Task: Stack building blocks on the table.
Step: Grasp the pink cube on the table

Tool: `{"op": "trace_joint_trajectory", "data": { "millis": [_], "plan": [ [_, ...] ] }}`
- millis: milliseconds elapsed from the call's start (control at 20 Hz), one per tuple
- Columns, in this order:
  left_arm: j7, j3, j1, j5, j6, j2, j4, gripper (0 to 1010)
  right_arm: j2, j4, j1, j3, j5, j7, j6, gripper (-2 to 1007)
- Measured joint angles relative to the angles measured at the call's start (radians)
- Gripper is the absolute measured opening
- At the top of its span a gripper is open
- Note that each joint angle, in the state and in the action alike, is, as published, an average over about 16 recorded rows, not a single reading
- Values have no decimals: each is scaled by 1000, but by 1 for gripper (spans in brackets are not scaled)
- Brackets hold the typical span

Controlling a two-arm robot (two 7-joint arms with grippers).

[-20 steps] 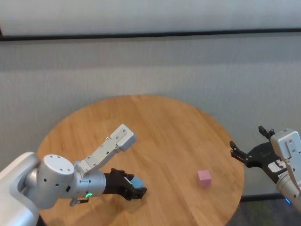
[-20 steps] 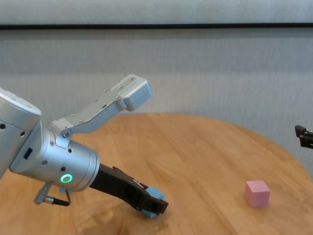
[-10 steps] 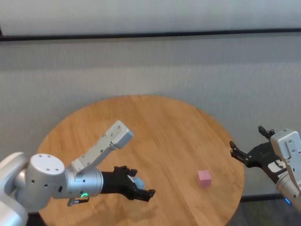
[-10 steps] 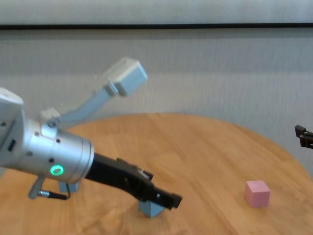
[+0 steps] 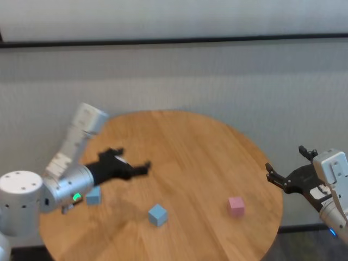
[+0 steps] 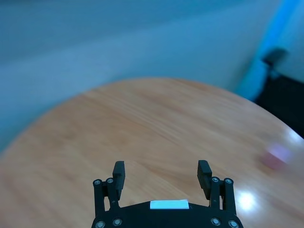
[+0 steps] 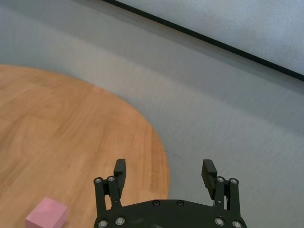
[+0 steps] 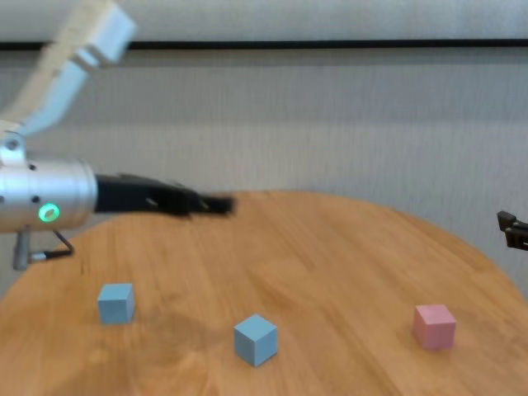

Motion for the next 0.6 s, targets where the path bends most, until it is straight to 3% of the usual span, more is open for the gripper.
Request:
{"op": "trace_joint_trajectory", "data": {
  "millis": [300, 450, 600],
  "plan": [
    [143, -107, 33, -9, -101, -30, 15, 999, 1, -4, -1, 0, 4, 12, 4, 1005],
    [177, -135, 41, -6, -133, -39, 23, 999, 4, -21, -5, 2, 24, 43, 20, 1005],
    [185, -142, 45, -1, -146, -41, 25, 999, 12, -49, -12, 5, 55, 84, 48, 1005]
  ]
}}
